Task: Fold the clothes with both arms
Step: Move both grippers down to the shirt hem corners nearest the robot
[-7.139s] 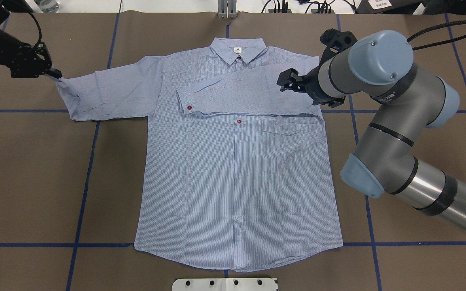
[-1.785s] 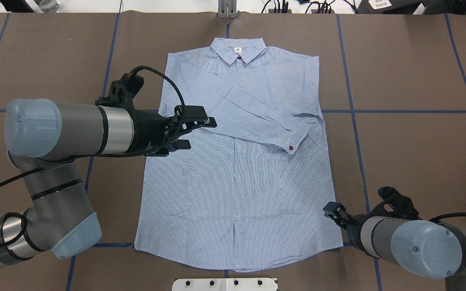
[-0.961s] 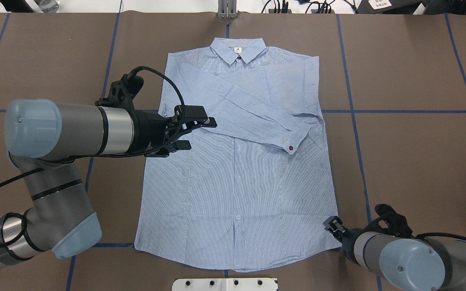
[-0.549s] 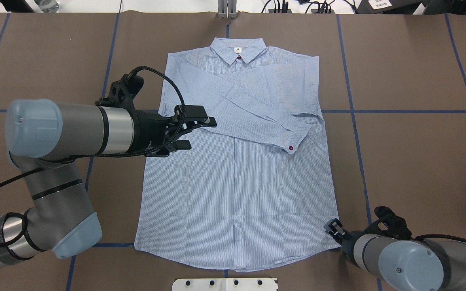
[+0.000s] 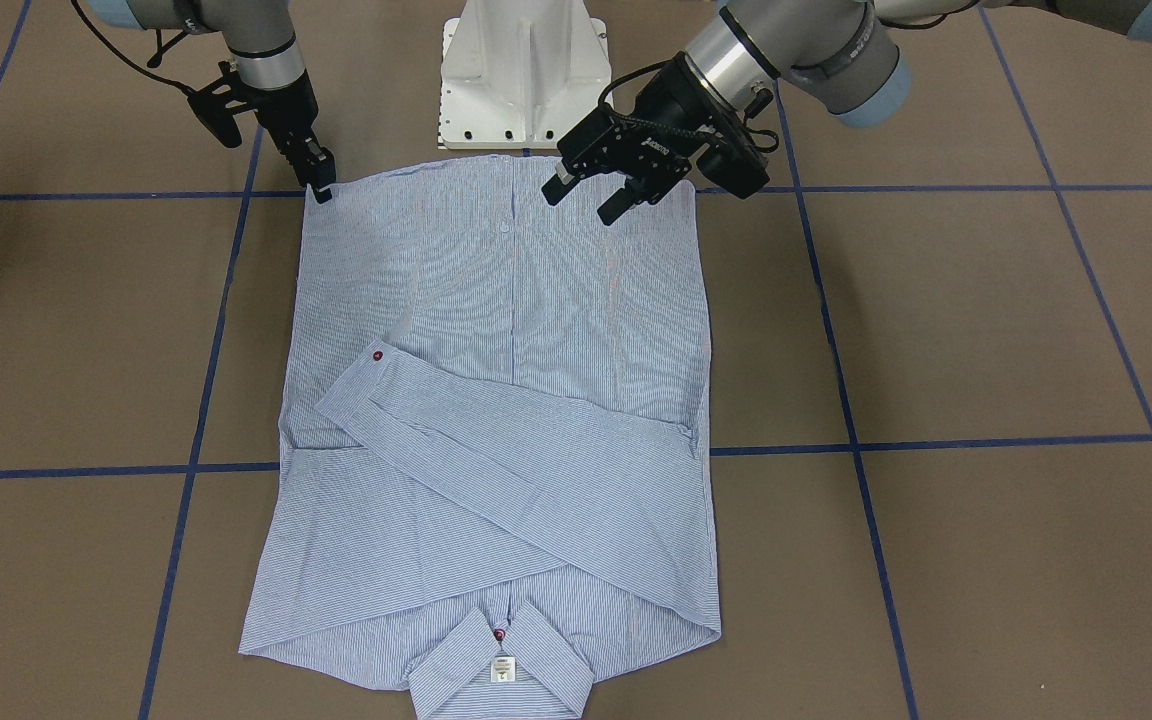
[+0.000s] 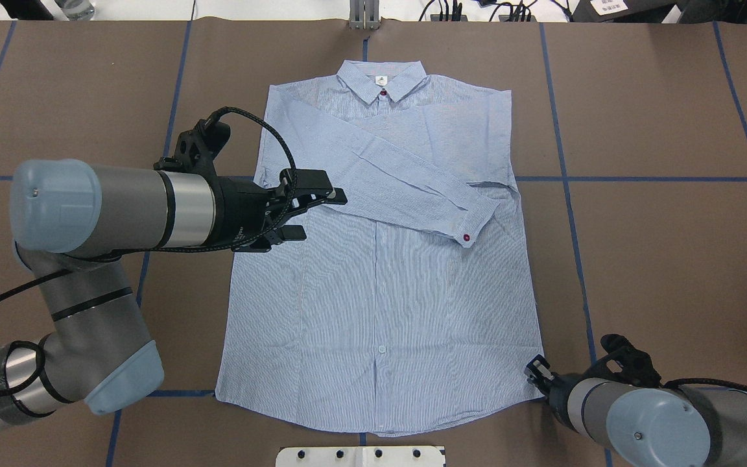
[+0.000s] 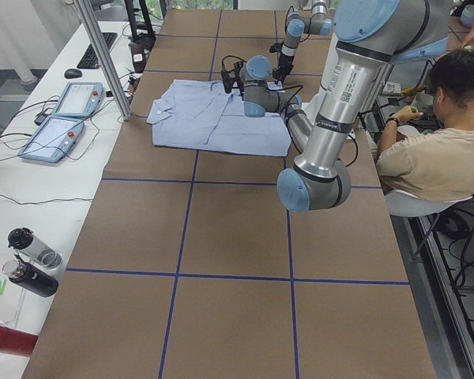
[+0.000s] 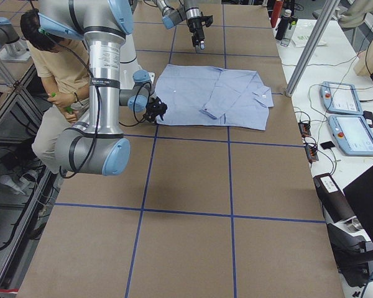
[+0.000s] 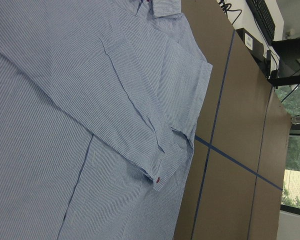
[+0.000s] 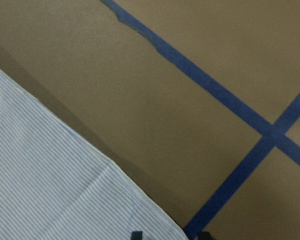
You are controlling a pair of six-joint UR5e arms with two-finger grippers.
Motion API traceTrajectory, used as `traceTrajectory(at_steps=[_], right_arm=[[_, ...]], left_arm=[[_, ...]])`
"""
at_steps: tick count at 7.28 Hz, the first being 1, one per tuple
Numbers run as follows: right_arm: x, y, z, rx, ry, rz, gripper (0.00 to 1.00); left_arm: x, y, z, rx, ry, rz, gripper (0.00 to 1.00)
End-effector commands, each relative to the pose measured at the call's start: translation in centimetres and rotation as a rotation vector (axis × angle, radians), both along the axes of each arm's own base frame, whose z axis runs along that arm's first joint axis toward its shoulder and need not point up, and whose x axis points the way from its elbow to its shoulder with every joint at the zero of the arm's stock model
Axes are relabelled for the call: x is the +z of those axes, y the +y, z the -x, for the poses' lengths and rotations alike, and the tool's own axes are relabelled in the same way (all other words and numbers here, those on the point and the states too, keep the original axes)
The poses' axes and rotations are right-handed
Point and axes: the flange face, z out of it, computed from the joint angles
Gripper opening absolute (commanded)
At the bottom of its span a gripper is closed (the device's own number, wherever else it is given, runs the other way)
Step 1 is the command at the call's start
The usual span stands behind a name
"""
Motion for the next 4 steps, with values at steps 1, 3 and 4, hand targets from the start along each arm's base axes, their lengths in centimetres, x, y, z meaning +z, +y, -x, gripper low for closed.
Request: traceTrajectory(at_steps=[1,3,4], right_arm=[[0.1,0.1,0.0,-0.005,0.000,0.003,0.01],[-0.9,0.3,-0.3,-0.009,-0.020,0.003,0.00],[-1.3,0.3,-0.5,-0.010,-0.029,0.004,0.00]], left_arm=[[0.0,0.0,0.0,0.000,0.000,0.000,0.99],[0.3,0.1,0.2,-0.002,-0.004,0.006,0.99],[-0.1,0.1,0.5,-0.018,-0.016,0.068,0.99]])
